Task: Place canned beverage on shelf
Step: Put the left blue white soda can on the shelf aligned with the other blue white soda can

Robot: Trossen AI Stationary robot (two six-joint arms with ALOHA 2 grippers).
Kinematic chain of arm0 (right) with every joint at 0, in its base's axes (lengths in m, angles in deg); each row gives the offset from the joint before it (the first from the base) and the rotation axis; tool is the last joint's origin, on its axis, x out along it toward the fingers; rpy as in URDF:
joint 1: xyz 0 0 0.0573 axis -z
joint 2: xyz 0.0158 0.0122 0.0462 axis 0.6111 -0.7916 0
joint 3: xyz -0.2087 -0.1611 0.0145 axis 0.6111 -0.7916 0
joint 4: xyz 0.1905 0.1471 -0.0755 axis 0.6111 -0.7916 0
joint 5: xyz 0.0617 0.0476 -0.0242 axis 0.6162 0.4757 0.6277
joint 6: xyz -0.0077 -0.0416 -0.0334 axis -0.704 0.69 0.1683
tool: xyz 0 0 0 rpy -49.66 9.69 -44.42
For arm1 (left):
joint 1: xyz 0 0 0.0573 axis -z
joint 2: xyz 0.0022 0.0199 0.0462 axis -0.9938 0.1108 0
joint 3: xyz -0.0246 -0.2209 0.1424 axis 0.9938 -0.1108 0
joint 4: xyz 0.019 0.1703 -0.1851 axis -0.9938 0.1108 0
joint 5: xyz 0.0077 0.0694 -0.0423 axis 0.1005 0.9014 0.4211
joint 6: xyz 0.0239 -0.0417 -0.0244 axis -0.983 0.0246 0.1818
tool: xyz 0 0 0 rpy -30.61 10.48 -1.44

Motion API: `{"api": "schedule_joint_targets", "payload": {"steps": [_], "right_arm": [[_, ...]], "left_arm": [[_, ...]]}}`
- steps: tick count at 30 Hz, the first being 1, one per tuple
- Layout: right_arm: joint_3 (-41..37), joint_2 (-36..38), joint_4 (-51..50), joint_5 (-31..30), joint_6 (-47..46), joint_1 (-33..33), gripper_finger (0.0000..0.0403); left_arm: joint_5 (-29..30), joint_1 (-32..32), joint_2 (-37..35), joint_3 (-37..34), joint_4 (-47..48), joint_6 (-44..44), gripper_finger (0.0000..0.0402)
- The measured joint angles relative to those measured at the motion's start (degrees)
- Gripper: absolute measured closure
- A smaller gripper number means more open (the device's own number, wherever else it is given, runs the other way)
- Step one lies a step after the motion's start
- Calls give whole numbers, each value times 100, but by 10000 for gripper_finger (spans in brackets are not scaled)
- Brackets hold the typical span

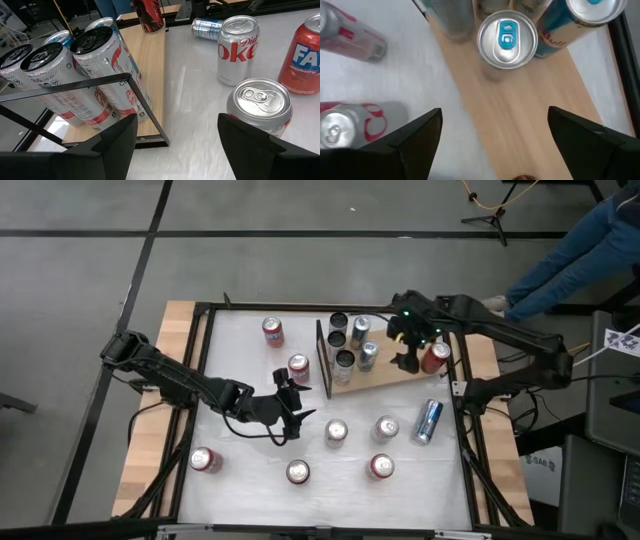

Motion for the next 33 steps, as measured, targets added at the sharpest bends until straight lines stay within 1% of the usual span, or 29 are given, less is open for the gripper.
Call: {"api": "schedule_joint_targets", "payload": {"steps": [4, 6, 10, 15, 18, 22, 24, 29, 33], "right_arm": [[0, 207, 40, -45, -309, -403, 52], [-99, 300, 303, -81, -544, -714, 52], [-670, 464, 1096, -146, -834, -1401, 52], [-1535, 513, 1960, -609, -1219, -1957, 52], [-2031, 513, 2497, -810, -1344, -2080, 52], [-2560, 516, 3124, -975, -1441, -2064, 52], [-2751, 516, 3398, -1195, -1442, -2063, 52], [-3008, 506, 3899, -1307, -1413, -2061, 52], [-3074, 500, 3954, -1430, -1407, -2061, 52]], "left_arm": [[0, 2, 0, 0, -2, 0, 136], [1, 1, 0, 0, 0, -1, 136], [0, 2, 0, 0, -1, 0, 136], [2, 2, 0, 0, -2, 0, 136], [1, 0, 0, 0, -2, -1, 136], [0, 1, 0, 0, -2, -1, 136], [2, 2, 0, 0, -2, -1, 136], [0, 0, 0, 0, -2, -2, 136], [0, 1, 0, 0, -2, -1, 136]]}}
